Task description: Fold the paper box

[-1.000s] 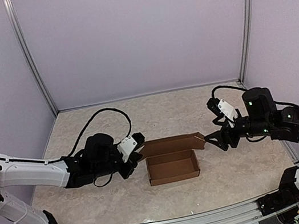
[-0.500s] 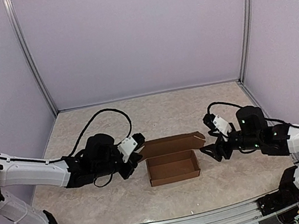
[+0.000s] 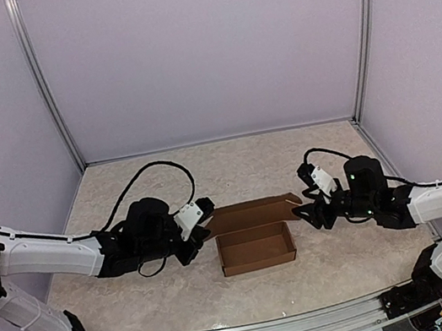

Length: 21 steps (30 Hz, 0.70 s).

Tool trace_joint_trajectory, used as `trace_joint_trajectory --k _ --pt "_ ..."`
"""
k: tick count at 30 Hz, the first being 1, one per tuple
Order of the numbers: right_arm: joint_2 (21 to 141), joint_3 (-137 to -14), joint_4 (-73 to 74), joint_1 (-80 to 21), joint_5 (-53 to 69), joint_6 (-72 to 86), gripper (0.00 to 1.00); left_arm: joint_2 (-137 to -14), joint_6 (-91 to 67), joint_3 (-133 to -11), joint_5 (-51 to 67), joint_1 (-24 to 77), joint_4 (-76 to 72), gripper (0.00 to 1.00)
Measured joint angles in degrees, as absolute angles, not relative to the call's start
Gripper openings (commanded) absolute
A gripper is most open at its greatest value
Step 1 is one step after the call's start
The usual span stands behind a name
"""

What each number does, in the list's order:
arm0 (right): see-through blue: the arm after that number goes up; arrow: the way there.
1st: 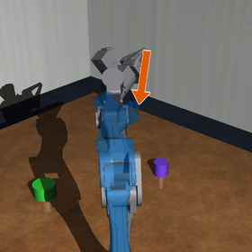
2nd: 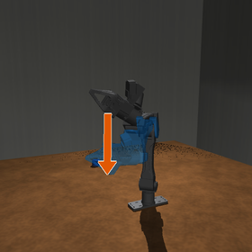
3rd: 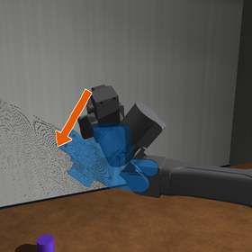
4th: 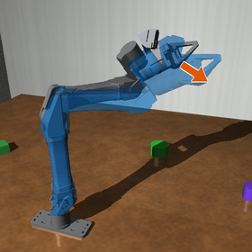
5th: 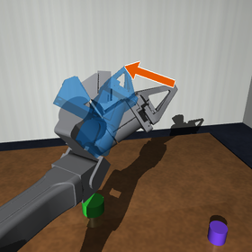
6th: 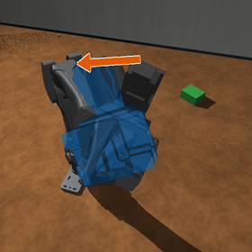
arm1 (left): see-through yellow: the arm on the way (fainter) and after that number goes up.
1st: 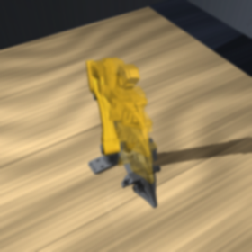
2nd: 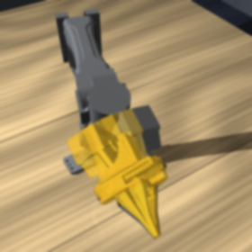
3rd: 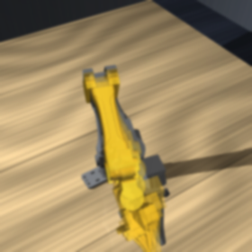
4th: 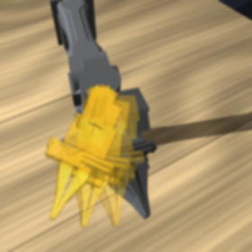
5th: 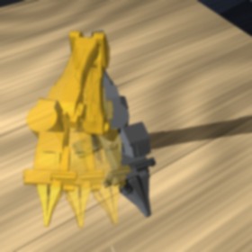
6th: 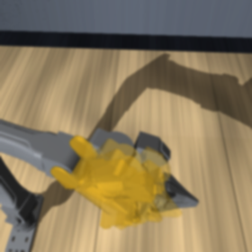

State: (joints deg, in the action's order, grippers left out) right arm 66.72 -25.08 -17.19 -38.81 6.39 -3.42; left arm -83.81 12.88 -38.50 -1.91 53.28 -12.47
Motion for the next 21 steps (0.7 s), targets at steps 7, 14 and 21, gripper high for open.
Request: trace_joint_trajectory --k 7,14,21 --pt "69.1 -24.4 -20.3 -37.4 10.2 -3.1 0.43 -83.8 12.9 -38.5 -1.9 53.3 -12.4 0.0" --pt "69.3 -23.6 -21.5 -37.3 12.2 -2.5 0.27 -83.8 12.8 -38.5 -2.0 53.1 -12.4 0.0" --pt "69.4 -22.8 -22.2 -37.3 12.9 -2.1 0.09 -83.8 12.4 -38.5 -2.0 53.1 -12.3 0.0"
